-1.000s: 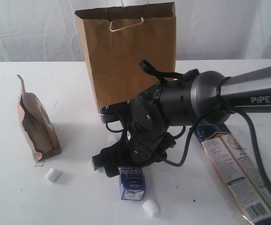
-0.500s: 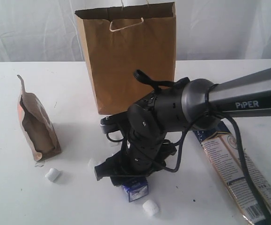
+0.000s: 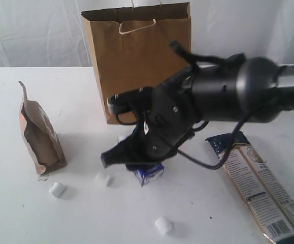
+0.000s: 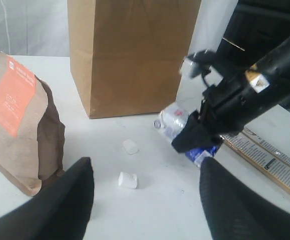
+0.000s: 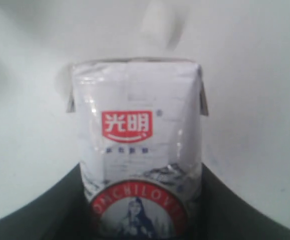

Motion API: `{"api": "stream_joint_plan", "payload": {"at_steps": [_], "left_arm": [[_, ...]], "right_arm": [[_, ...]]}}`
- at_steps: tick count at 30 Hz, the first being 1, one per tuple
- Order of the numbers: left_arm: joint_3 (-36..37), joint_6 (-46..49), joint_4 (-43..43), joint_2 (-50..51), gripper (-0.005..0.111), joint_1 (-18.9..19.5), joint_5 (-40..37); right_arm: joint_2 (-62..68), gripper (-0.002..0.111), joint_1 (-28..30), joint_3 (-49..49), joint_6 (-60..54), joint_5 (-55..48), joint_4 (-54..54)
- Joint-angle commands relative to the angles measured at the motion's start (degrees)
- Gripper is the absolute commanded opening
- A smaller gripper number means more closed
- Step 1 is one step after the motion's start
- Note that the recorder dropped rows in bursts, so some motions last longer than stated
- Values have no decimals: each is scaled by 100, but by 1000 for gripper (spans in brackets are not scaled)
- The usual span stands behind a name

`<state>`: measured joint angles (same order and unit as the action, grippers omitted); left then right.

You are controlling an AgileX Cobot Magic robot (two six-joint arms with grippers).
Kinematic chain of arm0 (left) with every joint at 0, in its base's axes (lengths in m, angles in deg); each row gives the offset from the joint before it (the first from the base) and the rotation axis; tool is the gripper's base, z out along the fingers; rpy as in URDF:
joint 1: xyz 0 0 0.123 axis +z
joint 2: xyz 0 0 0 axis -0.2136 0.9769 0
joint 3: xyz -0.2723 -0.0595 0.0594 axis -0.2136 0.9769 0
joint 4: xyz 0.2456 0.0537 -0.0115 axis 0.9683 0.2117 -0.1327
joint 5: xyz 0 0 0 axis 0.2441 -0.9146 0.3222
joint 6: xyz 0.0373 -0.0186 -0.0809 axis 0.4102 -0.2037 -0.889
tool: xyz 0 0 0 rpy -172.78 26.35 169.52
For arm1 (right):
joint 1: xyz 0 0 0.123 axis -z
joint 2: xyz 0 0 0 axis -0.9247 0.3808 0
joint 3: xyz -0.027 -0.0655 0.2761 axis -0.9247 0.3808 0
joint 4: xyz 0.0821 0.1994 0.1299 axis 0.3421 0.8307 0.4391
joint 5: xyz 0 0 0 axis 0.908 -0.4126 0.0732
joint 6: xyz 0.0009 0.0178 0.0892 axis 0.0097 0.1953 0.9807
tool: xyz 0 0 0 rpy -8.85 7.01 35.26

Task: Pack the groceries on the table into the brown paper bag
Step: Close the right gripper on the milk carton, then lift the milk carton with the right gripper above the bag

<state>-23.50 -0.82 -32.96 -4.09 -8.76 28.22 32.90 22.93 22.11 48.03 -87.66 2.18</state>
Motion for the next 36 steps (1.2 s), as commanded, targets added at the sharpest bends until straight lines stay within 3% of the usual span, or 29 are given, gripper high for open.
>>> {"api": "stream_joint_plan", "payload": {"at_steps": [1, 12, 21, 23, 28, 33, 36], "left_arm": [[-34, 14, -69, -14, 64, -28, -52], [-34, 14, -69, -14, 64, -28, -52], [-34, 14, -69, -14, 64, -28, -52], [-34, 14, -69, -14, 64, -28, -52], [-34, 14, -69, -14, 64, -28, -52], [-34, 14, -69, -14, 64, -28, -52], [-34, 14, -69, -14, 64, -28, -52]], "right_arm": [[-816, 0, 270, 1, 297, 240, -501], [-2316, 0, 1015, 1, 433, 535, -1320], [-2694, 0, 2791, 1, 411, 1835, -1082], [-2659, 0, 3217, 1, 411, 2536, -760], [-2312, 0, 3534, -10, 488, 4030, -760], [-1572, 0, 3559, -10, 1838, 6154, -2758], [-1252, 0, 3559, -10, 2036, 7044, -3129]]}}
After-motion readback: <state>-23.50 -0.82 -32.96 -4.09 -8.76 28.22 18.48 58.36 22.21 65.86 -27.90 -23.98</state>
